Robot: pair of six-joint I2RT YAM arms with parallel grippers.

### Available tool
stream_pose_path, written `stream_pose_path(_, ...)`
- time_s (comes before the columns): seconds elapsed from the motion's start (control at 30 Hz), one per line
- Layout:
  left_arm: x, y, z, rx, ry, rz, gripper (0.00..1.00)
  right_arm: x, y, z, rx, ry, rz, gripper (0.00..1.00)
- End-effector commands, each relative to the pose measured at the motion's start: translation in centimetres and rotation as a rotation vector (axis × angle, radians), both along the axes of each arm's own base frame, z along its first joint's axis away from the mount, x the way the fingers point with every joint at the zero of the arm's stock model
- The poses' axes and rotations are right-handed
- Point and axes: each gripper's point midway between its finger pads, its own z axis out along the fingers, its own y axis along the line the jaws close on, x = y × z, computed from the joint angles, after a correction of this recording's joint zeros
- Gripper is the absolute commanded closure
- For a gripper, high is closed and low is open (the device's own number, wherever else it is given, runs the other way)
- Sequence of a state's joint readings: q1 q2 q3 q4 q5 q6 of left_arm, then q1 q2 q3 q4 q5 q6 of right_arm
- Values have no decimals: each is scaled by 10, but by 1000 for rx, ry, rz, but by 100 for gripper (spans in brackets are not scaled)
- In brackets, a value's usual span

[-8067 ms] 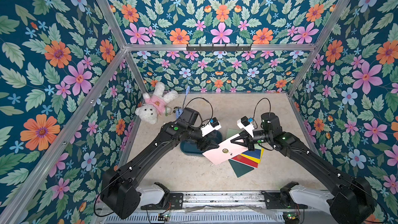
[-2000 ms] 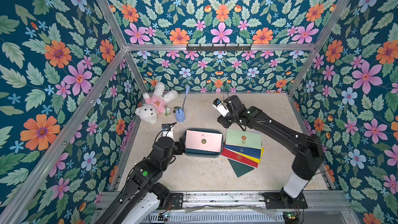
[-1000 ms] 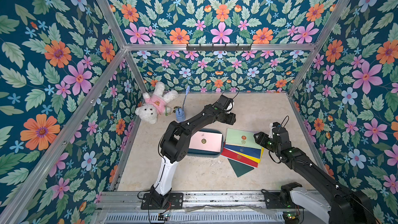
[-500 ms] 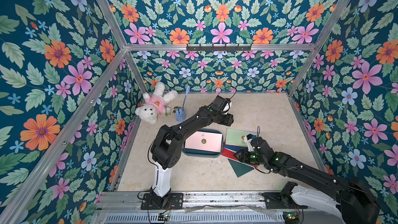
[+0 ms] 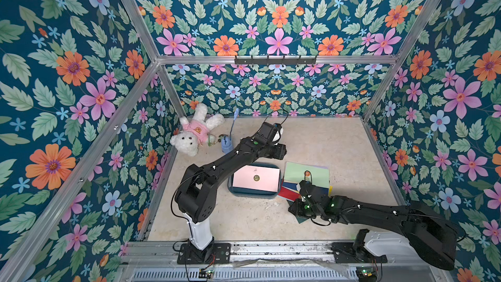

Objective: Put the sealed envelopes into the storage box
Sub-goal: Adjust the envelope at the center of the board.

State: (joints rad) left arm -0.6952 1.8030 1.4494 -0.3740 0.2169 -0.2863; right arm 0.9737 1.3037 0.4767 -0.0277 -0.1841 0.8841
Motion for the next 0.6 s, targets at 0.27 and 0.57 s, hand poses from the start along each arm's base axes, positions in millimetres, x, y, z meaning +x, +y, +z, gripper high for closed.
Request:
stream_pose_path(0.27,10,-1,5,-28,-34,37,39,5,-52,-38,-265,18,1,80)
stream_pose_path(0.57,10,-6,6,-47,-22,33,39,50,-102,-26,-328,-82,-180,81)
